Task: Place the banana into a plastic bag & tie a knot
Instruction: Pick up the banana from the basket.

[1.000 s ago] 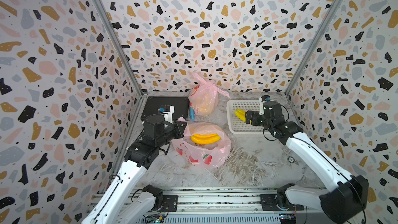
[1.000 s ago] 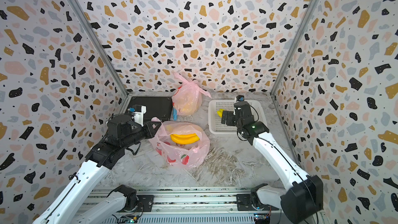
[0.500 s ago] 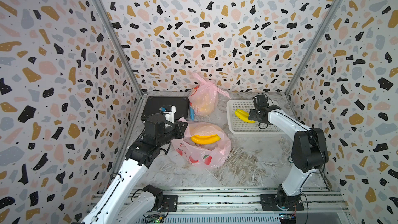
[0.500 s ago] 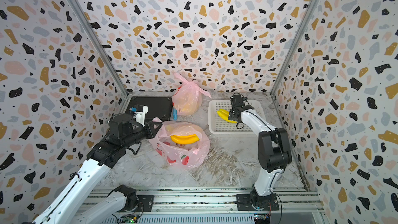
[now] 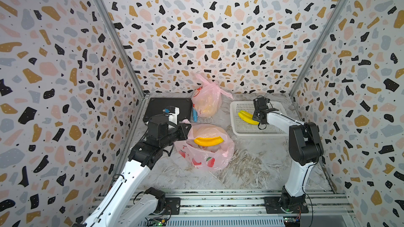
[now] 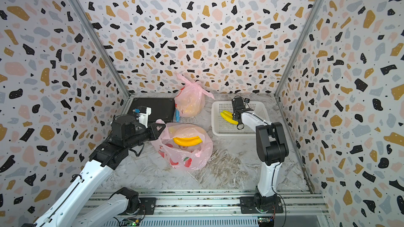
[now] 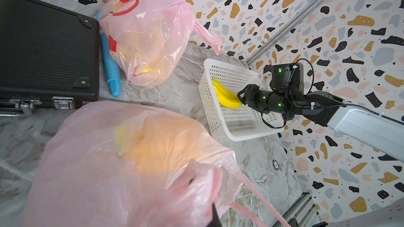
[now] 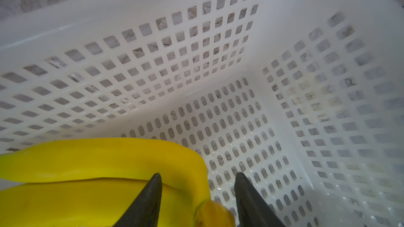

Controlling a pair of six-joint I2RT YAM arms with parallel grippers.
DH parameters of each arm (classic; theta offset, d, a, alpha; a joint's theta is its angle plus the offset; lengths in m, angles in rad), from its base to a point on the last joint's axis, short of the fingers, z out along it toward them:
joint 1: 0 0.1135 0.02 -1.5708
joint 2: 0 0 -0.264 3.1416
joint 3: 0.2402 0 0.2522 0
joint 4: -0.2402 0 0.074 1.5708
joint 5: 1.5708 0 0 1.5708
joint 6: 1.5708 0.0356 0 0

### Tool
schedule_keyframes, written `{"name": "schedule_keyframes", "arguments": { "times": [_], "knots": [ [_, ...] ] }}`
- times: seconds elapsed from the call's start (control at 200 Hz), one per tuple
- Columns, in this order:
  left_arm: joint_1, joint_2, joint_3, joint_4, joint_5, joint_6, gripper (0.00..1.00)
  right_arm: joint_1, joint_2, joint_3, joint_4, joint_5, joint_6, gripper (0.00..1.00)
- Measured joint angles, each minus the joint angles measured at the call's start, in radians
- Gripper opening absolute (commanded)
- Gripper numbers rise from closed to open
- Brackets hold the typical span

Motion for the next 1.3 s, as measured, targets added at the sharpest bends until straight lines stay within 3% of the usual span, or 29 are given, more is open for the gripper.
{"name": "schedule_keyframes", "arguments": {
  "times": [0.15, 0.36, 0.856, 1.096, 1.301],
  "knots": [
    [0.0, 0.0, 0.0, 0.0, 0.002, 0.0, 0.0, -0.008, 0.002, -0.007, 0.037, -0.022, 0.004, 0.23],
    [0.0, -0.014, 0.0, -0.006, 0.006, -0.004, 0.0, -0.012, -0.057, -0.05, 0.053, -0.083, 0.01, 0.14],
    [0.0, -0.031, 0.0, -0.077, -0.016, -0.011, 0.0, 0.005, -0.473, -0.107, 0.044, -0.414, 0.073, 0.13],
    [0.0, -0.038, 0.006, -0.13, -0.042, -0.008, 0.0, 0.198, -0.592, -0.15, 0.039, -0.564, 0.109, 0.13],
    [0.0, -0.067, 0.031, -0.151, -0.054, -0.009, 0.0, 0.385, -0.628, -0.202, 0.011, -0.61, 0.119, 0.11]
  ]
}}
